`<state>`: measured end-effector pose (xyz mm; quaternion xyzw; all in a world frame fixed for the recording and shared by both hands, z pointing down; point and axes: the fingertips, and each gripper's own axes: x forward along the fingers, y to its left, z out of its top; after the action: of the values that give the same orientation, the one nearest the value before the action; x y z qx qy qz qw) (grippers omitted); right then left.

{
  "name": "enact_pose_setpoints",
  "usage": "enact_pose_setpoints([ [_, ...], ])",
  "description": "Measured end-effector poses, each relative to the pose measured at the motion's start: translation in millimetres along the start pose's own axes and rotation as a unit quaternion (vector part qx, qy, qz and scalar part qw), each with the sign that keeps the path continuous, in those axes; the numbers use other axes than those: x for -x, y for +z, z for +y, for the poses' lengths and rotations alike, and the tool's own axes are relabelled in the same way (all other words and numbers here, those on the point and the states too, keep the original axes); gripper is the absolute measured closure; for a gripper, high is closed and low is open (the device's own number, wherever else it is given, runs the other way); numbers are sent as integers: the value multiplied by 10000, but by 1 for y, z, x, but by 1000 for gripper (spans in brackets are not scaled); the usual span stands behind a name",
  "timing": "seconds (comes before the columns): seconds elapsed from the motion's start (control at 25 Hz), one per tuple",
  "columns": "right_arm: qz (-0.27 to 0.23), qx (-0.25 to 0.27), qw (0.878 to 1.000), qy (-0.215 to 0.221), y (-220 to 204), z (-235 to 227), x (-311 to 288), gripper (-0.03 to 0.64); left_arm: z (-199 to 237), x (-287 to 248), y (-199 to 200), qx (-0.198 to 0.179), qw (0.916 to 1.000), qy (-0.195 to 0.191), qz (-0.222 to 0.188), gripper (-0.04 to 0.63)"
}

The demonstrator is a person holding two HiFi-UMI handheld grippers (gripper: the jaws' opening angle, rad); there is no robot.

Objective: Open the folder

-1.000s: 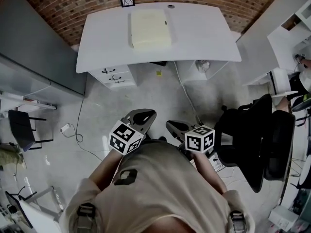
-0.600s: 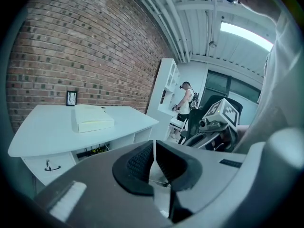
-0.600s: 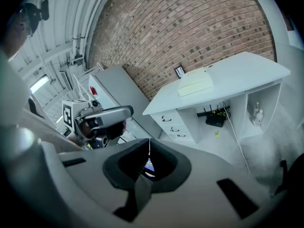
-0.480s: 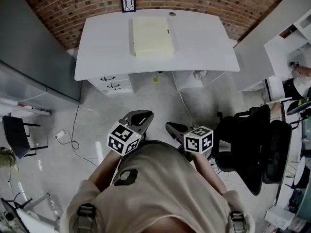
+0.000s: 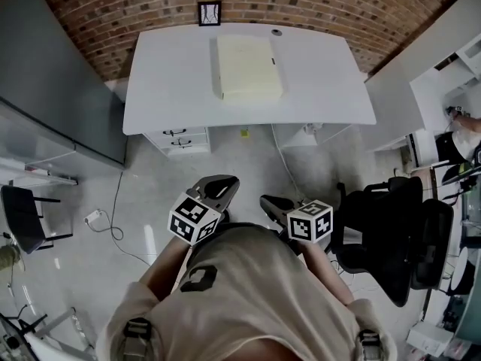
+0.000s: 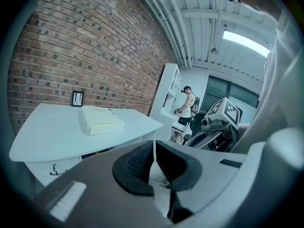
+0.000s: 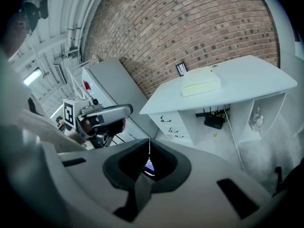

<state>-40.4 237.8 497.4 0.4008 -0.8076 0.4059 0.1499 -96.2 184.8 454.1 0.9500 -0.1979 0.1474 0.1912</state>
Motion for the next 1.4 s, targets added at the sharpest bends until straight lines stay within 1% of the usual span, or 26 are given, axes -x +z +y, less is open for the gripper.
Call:
enact_pose_setpoints([
  [0.2, 256, 311, 9992, -35, 7, 13, -25, 611, 35, 22, -2, 26, 9998, 198, -42, 580],
  [0.32, 320, 310, 9990, -21, 12, 16, -33, 611, 50, 34, -4, 109, 9994, 327, -83, 580],
  [0.52, 443, 352, 9984, 52, 17, 21, -45, 611, 63, 42, -3, 174, 9988, 427, -144, 580],
  [0.72, 488, 373, 9980, 146, 26, 15, -52, 611, 71, 40, -2, 189, 9982, 565, -103, 580],
  [0.96, 441, 358, 9980, 276, 40, 0, -53, 611, 72, 24, 6, 222, 9978, 623, -41, 580],
  [1.2, 228, 38, 9992, 340, 53, -25, -49, 611, 72, -4, 17, 38, 9984, 546, 146, 580],
  [1.4, 82, -117, 9992, 383, 68, -48, -42, 611, 72, -32, 32, -99, 9985, 474, 271, 579],
])
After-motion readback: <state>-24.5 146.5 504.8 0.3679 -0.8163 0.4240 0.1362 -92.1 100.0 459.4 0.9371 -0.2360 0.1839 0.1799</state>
